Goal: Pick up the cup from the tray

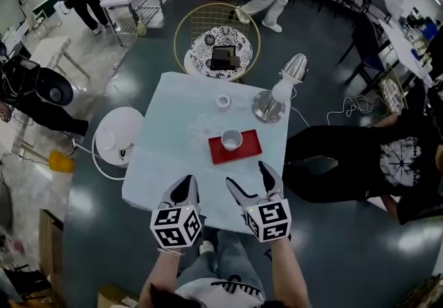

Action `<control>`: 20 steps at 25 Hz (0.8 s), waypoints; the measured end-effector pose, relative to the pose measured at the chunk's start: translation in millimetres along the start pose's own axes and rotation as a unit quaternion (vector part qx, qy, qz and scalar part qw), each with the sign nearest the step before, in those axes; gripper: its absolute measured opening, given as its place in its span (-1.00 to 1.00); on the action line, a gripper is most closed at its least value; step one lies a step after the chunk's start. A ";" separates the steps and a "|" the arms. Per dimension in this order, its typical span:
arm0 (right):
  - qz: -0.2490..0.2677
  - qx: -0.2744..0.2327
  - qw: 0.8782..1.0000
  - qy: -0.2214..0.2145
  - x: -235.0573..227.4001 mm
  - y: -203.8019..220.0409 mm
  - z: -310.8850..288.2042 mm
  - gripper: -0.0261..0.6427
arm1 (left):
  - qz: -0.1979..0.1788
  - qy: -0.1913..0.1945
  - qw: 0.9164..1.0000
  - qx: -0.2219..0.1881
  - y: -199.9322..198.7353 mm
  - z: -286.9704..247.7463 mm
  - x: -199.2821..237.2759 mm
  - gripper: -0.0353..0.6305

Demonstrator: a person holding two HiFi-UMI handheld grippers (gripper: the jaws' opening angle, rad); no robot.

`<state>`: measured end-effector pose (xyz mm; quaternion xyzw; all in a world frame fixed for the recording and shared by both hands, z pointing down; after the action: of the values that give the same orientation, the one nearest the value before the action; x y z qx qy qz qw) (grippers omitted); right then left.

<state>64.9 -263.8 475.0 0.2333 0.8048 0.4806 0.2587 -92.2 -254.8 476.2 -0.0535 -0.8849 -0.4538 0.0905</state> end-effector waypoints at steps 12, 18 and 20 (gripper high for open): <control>-0.033 0.025 0.999 -0.022 -66.4 27.8 -76.7 0.35 | 0.002 -0.031 0.999 0.041 17.4 -80.5 -0.1 -0.89; -0.026 0.061 0.997 -0.039 -86.1 57.4 -120.8 0.39 | 0.010 -0.050 0.998 0.043 20.9 -107.5 3.4 -0.89; -0.028 0.069 0.996 -0.043 -92.2 65.4 -131.6 0.40 | 0.008 -0.055 0.997 0.047 24.2 -116.3 4.4 -0.89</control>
<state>58.7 -379.2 604.4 0.2481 0.8303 0.4063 0.2898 -79.2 -335.2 562.9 -0.0809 -0.9083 -0.4076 0.0478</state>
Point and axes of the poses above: the fingertips, and each gripper's own axes: z backward along the fingers, x to its left, y out of its underside, the point moved 2 cm from there along z, backward along the fingers, and after that the axes turned 14 degrees about -y, right-handed, at the moved point
